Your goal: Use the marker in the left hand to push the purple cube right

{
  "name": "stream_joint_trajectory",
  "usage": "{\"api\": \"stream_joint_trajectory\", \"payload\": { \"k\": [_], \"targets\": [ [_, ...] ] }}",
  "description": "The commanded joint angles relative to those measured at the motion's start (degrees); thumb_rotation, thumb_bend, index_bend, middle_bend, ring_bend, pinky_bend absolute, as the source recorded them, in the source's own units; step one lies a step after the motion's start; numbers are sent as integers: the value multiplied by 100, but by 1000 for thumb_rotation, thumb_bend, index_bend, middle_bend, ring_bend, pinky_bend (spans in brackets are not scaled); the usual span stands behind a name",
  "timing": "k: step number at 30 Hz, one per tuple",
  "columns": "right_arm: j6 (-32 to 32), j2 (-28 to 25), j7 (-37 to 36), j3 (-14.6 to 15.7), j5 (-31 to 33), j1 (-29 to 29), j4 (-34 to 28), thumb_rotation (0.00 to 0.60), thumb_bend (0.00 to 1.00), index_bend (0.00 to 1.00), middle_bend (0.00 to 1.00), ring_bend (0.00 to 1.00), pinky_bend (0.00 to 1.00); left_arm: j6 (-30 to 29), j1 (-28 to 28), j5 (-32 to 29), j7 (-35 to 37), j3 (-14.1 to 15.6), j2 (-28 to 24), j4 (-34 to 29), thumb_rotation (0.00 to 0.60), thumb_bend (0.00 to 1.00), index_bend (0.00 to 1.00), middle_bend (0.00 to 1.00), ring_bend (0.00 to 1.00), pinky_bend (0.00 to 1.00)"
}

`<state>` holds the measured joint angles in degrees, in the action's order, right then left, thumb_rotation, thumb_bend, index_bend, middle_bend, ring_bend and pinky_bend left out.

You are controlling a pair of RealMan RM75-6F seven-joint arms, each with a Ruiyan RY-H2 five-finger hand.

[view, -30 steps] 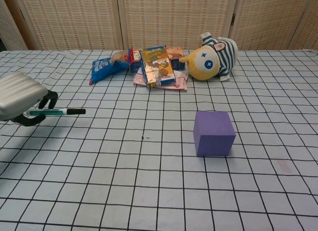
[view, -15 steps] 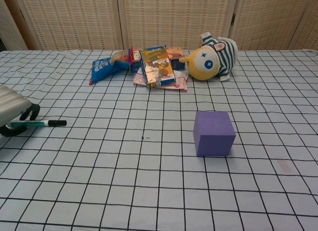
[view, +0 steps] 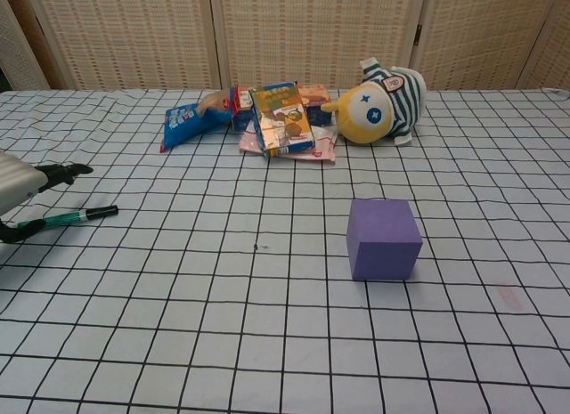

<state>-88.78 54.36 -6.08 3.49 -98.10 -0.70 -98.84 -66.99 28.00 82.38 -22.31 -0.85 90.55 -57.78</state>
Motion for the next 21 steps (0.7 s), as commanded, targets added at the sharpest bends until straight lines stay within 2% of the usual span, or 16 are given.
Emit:
{"api": "stream_joint_trajectory", "payload": {
  "k": [1, 2, 5, 6, 9, 12, 14, 16, 21],
  "targets": [
    [7, 0, 0, -3, 11, 0, 0, 600, 137, 0, 0, 0, 0, -709, -262, 214, 105, -57, -730, -1344, 600, 400, 0, 169, 562, 799],
    [11, 2, 3, -5, 15, -1, 0, 600, 137, 0, 0, 0, 0, -871, -342, 258, 189, -57, -920, -1671, 600, 396, 0, 162, 464, 723],
    [37, 11, 35, 2, 16, -5, -6, 600, 137, 0, 0, 0, 0, -1399, -667, 383, 711, -26, -1529, -2617, 600, 385, 0, 103, 165, 413],
    [52, 15, 54, 6, 15, -8, -13, 600, 137, 0, 0, 0, 0, -1566, -789, 435, 964, 11, -1686, -2828, 600, 382, 0, 87, 118, 354],
    [115, 38, 145, 19, 8, -25, -37, 600, 137, 0, 0, 0, 0, -2193, -1317, 652, 1990, 270, -2044, -3258, 600, 376, 0, 59, 69, 252],
    [167, 88, 270, 9, 34, -40, -50, 600, 137, 0, 0, 0, 0, -2802, -1888, 1009, 2777, 686, -2153, -3169, 600, 362, 0, 32, 35, 186],
    [202, 139, 392, -12, 95, -41, -57, 600, 137, 0, 0, 0, 0, -2962, -2174, 960, 2789, 805, -2056, -2870, 600, 353, 0, 15, 7, 162],
    [218, 179, 504, -24, 119, -42, -72, 600, 137, 0, 0, 0, 0, -2768, -2231, 811, 2356, 848, -2107, -2871, 600, 350, 0, 2, 0, 134],
    [202, 215, 634, 5, 68, -17, -98, 600, 137, 0, 0, 0, 0, -2560, -2242, 672, 2032, 725, -2145, -3050, 600, 347, 0, 0, 0, 116]
  ]
}}
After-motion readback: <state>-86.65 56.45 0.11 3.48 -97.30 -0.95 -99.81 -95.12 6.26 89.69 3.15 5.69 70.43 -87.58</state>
